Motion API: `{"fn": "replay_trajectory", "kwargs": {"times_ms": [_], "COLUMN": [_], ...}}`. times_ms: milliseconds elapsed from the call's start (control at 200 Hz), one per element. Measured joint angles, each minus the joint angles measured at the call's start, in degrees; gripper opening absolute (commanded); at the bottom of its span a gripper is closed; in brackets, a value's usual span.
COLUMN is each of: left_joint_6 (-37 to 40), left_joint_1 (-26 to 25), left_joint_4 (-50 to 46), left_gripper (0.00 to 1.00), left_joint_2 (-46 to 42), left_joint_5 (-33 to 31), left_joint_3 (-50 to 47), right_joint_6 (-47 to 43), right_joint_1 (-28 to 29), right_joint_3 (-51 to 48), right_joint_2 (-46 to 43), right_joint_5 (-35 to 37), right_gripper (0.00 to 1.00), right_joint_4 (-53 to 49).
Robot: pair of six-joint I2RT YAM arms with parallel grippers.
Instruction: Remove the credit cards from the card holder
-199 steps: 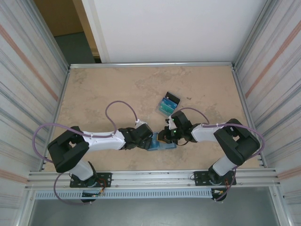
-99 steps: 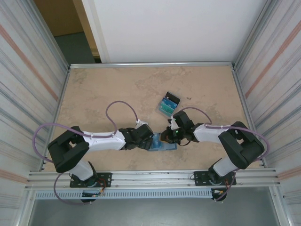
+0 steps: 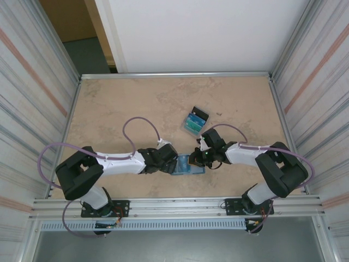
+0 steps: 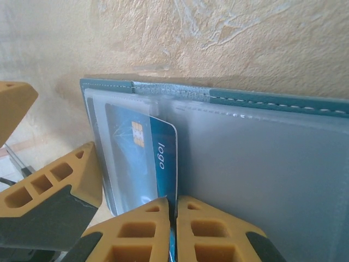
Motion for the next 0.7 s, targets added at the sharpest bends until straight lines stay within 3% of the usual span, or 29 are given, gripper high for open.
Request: {"fn": "replay_trajectory", "kwargs": {"times_ms": [702], "left_joint_6": [2.64], "left_joint_1": [0.0], "left_joint_4": [0.39], "left_gripper": [0.99], "left_joint_2": [1.73], "left_joint_5": [-0.48], "left_joint_3": [5.64], "right_joint_6": [-0.22], "right_joint_1": [0.0], "right_joint_3": [1.03], "right_joint_2": [-0.02], "right_joint_5": [0.66], "right_gripper": [0.07], "right_joint_4": [-1.75]}}
